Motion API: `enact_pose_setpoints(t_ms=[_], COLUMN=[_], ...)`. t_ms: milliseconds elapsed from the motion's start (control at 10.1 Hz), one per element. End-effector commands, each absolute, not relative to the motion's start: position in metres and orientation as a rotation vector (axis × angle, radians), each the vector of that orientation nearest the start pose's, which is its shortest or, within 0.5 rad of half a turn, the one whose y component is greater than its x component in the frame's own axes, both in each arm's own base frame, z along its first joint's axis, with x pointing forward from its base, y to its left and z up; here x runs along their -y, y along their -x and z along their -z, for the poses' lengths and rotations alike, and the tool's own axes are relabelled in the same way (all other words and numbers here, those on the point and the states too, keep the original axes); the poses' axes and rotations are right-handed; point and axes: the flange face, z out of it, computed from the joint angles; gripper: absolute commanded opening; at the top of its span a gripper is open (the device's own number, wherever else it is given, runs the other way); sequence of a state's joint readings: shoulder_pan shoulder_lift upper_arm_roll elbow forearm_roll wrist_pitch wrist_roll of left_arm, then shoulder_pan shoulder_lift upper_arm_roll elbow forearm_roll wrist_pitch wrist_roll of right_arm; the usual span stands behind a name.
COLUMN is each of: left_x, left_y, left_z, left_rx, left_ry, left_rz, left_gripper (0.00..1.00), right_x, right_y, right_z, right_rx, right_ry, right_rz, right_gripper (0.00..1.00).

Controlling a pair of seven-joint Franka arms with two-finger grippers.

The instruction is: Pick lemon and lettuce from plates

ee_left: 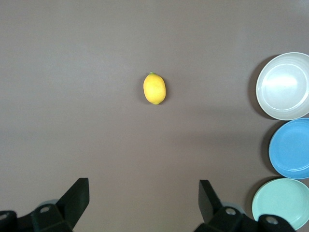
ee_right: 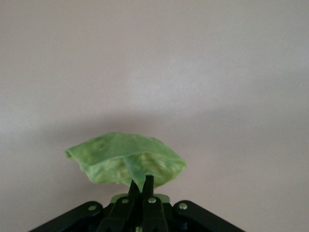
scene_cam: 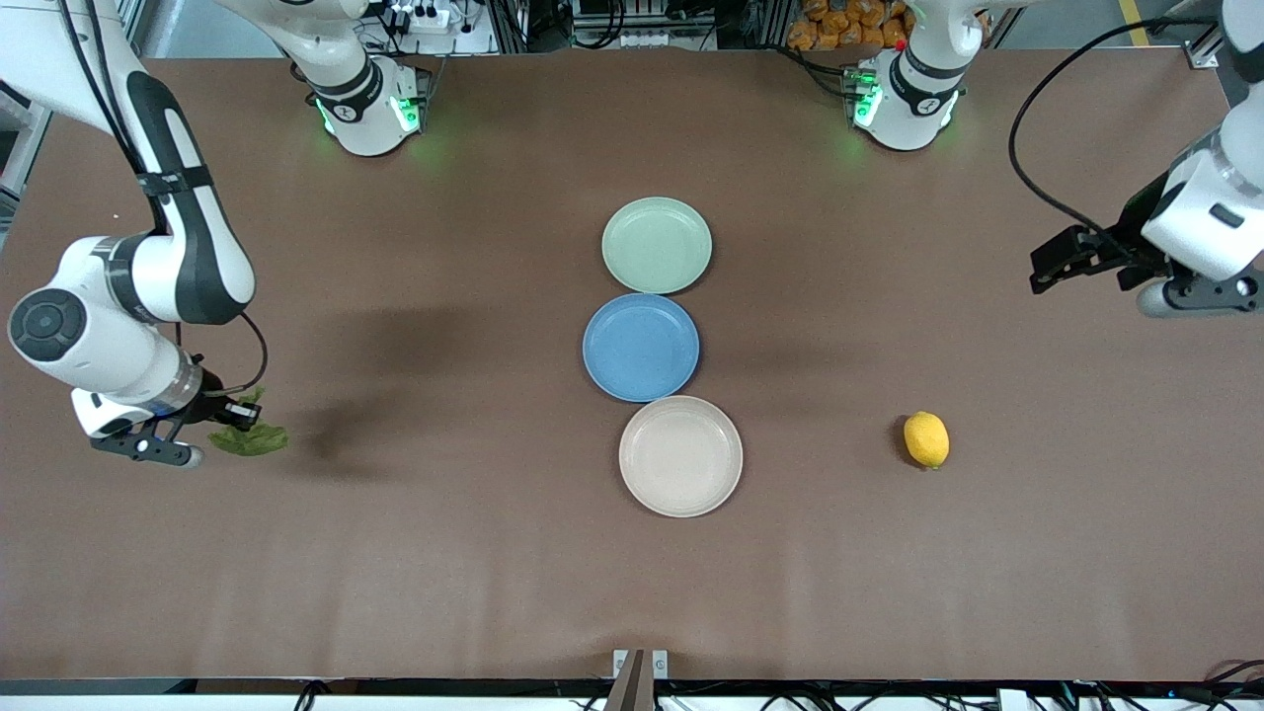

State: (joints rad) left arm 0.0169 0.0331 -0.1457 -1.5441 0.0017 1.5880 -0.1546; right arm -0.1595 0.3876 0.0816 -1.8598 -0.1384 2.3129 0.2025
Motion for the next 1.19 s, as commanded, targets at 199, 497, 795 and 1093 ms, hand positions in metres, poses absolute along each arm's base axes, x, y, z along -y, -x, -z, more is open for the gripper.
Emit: enact_pose_setpoints(t_ms=[199, 497, 795, 1093], left_x=[0.07, 0.069, 0.068, 0.066], left_y=[-0.547, -0.55, -0.559, -0.562], left_z=[-0.647, -0.642, -0.638, -0.635], left_rx=[0.005, 0.005, 0.007, 0.015], left_ry=[3.145, 3.145, 3.151, 3.153], left_rz=[0.016, 0.007, 0.062, 0.066], left_gripper=[1.0, 1.0, 1.0, 1.0], right_x=[0.052, 0.034, 0.017, 0.008], right_y=[-0.642, -0.628, -0.591, -0.564], right_z=[-0.319, -0.339, -0.376, -0.426], right_rx=[-0.27, -0.225, -0.099, -0.144], right_ry=[3.204, 3.215, 3.24, 3.188], right_rz=[0.09, 0.043, 0.06, -0.01], right_gripper=[1.0, 1.0, 1.0, 1.0])
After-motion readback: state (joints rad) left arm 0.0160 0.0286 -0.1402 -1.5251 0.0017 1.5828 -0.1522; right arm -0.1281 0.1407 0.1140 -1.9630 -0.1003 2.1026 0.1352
